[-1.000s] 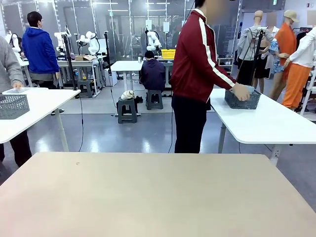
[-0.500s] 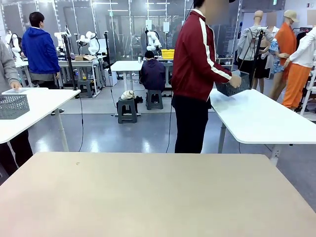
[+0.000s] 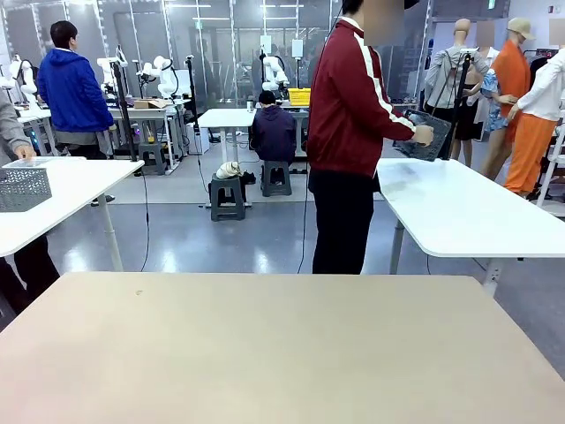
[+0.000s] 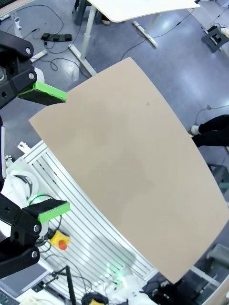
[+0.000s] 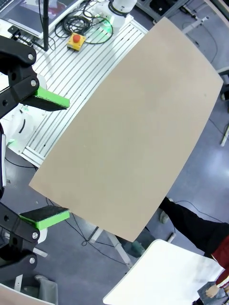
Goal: Fold the towels and place them in the basket.
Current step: When a person lays out a Towel with hook on the table, fold it in half twice.
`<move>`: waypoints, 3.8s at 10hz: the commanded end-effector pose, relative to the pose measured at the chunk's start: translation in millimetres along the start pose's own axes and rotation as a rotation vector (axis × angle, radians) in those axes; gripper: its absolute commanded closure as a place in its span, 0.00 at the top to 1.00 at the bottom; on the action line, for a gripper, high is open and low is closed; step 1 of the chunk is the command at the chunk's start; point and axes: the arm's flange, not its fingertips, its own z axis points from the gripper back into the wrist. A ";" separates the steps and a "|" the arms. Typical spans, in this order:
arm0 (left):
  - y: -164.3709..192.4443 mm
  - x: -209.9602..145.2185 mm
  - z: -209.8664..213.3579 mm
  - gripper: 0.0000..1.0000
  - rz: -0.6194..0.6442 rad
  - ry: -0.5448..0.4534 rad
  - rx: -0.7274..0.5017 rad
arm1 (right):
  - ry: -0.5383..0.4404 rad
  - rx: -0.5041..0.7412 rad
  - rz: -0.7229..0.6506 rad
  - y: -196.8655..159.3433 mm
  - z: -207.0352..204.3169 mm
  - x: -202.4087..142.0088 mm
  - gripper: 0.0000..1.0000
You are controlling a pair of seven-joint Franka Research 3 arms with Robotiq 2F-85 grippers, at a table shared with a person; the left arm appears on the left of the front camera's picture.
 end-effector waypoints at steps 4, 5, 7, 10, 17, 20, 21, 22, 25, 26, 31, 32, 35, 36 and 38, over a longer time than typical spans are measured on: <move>-1.9 0.2 1.3 1.00 -0.005 -0.007 0.001 | -0.015 0.002 0.009 3.0 6.1 -3.4 1.00; -1.9 0.2 1.3 1.00 -0.005 -0.007 0.001 | -0.015 0.002 0.009 3.0 6.1 -3.4 1.00; -1.9 0.2 1.3 1.00 -0.005 -0.007 0.001 | -0.015 0.002 0.009 3.0 6.1 -3.4 1.00; -1.9 0.2 1.3 1.00 -0.005 -0.007 0.001 | -0.015 0.002 0.009 3.0 6.1 -3.4 1.00; -1.9 0.2 1.3 1.00 -0.005 -0.007 0.001 | -0.015 0.002 0.009 3.0 6.1 -3.4 1.00; -1.9 0.2 1.3 1.00 -0.005 -0.007 0.001 | -0.015 0.002 0.009 3.0 6.1 -3.4 1.00; -1.9 0.2 1.3 1.00 -0.005 -0.007 0.001 | -0.015 0.002 0.009 3.0 6.1 -3.4 1.00; -1.9 0.2 1.3 1.00 -0.005 -0.007 0.001 | -0.015 0.002 0.009 3.0 6.1 -3.4 1.00; -1.9 0.2 1.3 1.00 -0.005 -0.007 0.001 | -0.015 0.002 0.009 3.0 6.1 -3.4 1.00; -1.9 0.2 1.3 1.00 -0.005 -0.007 0.001 | -0.015 0.002 0.009 3.0 6.1 -3.4 1.00; -1.9 0.2 1.3 1.00 -0.005 -0.007 0.001 | -0.015 0.002 0.009 3.0 6.1 -3.4 1.00; -1.9 0.2 1.3 1.00 -0.005 -0.007 0.001 | -0.015 0.002 0.009 3.0 6.1 -3.4 1.00; -1.9 0.2 1.3 1.00 -0.005 -0.007 0.001 | -0.015 0.002 0.009 3.0 6.1 -3.4 1.00; -1.9 0.2 1.3 1.00 -0.005 -0.007 0.001 | -0.015 0.002 0.009 3.0 6.1 -3.4 1.00; -1.9 0.2 1.3 1.00 -0.005 -0.007 0.001 | -0.015 0.002 0.009 3.0 6.1 -3.4 1.00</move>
